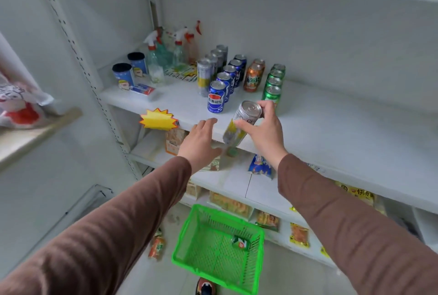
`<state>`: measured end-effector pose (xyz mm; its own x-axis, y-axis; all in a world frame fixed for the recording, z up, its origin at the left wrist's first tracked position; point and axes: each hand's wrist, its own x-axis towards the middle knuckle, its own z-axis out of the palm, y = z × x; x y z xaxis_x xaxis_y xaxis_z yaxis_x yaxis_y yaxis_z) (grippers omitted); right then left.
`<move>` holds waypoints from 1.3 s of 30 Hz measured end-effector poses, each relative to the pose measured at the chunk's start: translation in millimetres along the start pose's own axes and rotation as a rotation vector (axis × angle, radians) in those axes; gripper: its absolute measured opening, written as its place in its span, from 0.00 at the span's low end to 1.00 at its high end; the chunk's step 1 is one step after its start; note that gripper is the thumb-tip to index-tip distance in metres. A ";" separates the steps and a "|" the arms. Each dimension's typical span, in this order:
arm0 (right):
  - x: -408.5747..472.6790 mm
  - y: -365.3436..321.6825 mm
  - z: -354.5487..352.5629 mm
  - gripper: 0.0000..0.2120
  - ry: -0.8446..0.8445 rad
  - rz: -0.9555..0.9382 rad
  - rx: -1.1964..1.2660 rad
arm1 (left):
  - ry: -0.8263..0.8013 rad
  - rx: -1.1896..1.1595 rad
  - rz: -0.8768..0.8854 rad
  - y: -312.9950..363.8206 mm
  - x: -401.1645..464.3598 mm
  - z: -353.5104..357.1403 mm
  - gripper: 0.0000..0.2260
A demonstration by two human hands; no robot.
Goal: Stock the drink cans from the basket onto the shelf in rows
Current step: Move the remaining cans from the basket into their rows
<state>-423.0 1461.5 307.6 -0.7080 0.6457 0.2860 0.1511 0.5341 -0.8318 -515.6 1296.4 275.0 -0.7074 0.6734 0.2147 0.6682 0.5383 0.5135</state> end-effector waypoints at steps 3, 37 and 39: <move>31.0 6.0 8.4 0.25 -0.006 0.019 -0.004 | -0.045 -0.001 -0.013 -5.6 33.2 6.5 0.38; 159.2 -52.1 230.4 0.31 0.021 0.142 -0.271 | -0.208 -0.030 0.034 -217.3 164.8 -60.6 0.41; 150.5 -45.1 239.4 0.35 0.060 0.187 -0.201 | -0.212 -0.053 0.048 -224.2 168.1 -58.6 0.40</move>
<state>-701.5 1403.9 274.3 -0.6136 0.7713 0.1690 0.4131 0.4960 -0.7638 -797.8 1259.2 244.6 -0.6072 0.7921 0.0629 0.6830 0.4797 0.5508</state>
